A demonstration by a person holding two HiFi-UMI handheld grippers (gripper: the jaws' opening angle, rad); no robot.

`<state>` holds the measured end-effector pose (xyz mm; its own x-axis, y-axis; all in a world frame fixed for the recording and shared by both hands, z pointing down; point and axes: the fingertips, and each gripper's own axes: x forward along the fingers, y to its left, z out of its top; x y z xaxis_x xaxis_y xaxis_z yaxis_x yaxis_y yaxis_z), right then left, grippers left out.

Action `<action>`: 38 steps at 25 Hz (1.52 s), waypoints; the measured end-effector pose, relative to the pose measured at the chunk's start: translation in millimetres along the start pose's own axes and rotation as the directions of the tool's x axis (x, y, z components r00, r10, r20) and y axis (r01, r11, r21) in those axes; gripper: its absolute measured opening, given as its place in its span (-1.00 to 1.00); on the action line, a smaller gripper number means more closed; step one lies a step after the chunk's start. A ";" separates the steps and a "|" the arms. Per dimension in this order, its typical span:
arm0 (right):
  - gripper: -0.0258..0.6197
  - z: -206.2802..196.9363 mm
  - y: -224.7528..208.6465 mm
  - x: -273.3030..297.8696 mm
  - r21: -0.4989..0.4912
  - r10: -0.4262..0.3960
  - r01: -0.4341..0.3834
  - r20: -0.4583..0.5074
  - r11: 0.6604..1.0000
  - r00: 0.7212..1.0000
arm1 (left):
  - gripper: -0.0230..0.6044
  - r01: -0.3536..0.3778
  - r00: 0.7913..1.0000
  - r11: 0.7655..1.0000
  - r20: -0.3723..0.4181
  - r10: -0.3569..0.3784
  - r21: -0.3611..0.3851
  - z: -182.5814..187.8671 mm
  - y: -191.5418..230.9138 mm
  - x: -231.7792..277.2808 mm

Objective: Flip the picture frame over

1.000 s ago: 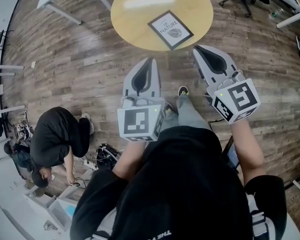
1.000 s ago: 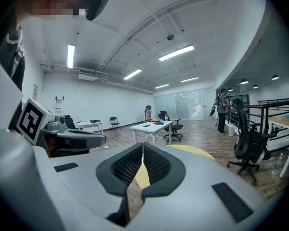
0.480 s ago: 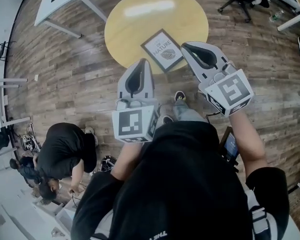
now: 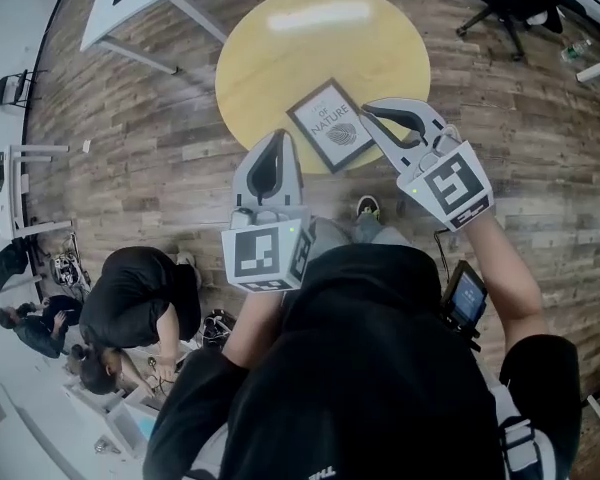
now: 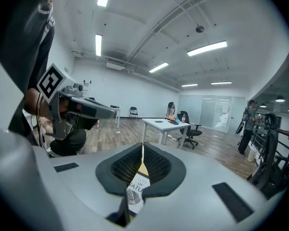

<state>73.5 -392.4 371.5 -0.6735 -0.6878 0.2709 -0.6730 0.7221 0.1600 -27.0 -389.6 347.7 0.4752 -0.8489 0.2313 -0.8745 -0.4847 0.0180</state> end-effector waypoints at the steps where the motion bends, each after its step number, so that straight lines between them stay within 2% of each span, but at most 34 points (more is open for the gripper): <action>1: -0.85 -10.1 4.2 7.3 -0.012 0.018 -0.019 -0.018 1.000 1.000 | -0.85 -0.012 1.000 1.000 -0.010 0.012 0.000 -4.4 4.0 0.6; 5: -0.85 -41.8 24.4 33.7 -0.009 0.122 -0.123 -0.058 0.992 0.991 | -0.85 -0.057 0.998 0.998 -0.042 0.056 -0.015 -17.8 20.1 3.9; 8: -0.85 -61.0 42.8 50.6 -0.004 0.231 -0.232 -0.089 0.973 0.969 | -0.85 -0.072 0.996 0.997 -0.057 0.070 -0.023 -22.7 29.4 7.6; 11: -0.86 -103.2 72.0 70.2 -0.028 0.356 -0.369 -0.207 0.929 0.911 | -0.85 -0.082 0.995 0.997 -0.058 0.080 -0.018 -26.7 40.4 8.5; 13: -0.86 -141.1 88.9 81.6 0.007 0.408 -0.427 -0.305 0.904 0.860 | -0.85 -0.091 0.994 0.996 -0.059 0.090 -0.019 -30.4 46.3 7.5; 15: -0.86 -171.0 101.5 88.3 0.071 0.450 -0.456 -0.358 0.887 0.818 | -0.85 -0.104 0.992 0.994 -0.067 0.102 -0.025 -34.1 50.8 5.8; 16: -0.86 -178.5 106.1 90.9 0.106 0.473 -0.468 -0.353 0.877 0.807 | -0.85 -0.110 0.992 0.994 -0.070 0.108 -0.027 -35.1 53.3 5.7; 20: -0.85 -177.7 116.2 101.2 0.182 0.537 -0.505 -0.254 0.844 0.805 | -0.85 -0.135 0.988 0.990 -0.081 0.132 -0.031 -38.5 67.0 6.2; 21: -0.73 -178.0 119.9 104.2 0.188 0.549 -0.516 -0.246 0.835 0.799 | -0.85 -0.141 0.987 0.989 -0.086 0.138 -0.034 -40.7 71.3 5.3; 22: -0.46 -179.6 123.5 107.2 0.191 0.560 -0.526 -0.247 0.829 0.791 | -0.85 -0.146 0.986 0.989 -0.090 0.142 -0.037 -42.9 75.0 4.3; 26: -0.28 -198.6 129.8 112.6 0.181 0.566 -0.536 -0.296 0.824 0.769 | -0.85 -0.153 0.984 0.987 -0.100 0.148 -0.042 -48.6 78.9 1.5; 29: -0.16 -223.0 135.5 112.6 0.126 0.557 -0.557 -0.391 0.821 0.733 | -0.85 -0.153 0.983 0.987 -0.105 0.148 -0.042 -51.7 80.3 1.2; 32: -0.09 -244.3 142.3 113.8 0.041 0.530 -0.589 -0.488 0.807 0.693 | -0.85 -0.153 0.983 0.987 -0.109 0.148 -0.041 -53.7 81.8 1.3; 38: -0.10 -270.2 141.9 121.6 -0.079 0.424 -0.588 -0.616 0.805 0.664 | -0.85 -0.162 0.981 0.986 -0.112 0.157 -0.046 -56.0 85.0 -1.2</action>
<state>-21.3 -353.4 683.6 -0.5440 -0.1041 0.8326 -0.1216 0.9916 0.0445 -107.3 -418.0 403.4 0.3187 -0.8854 0.3384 -0.9436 -0.3303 0.0246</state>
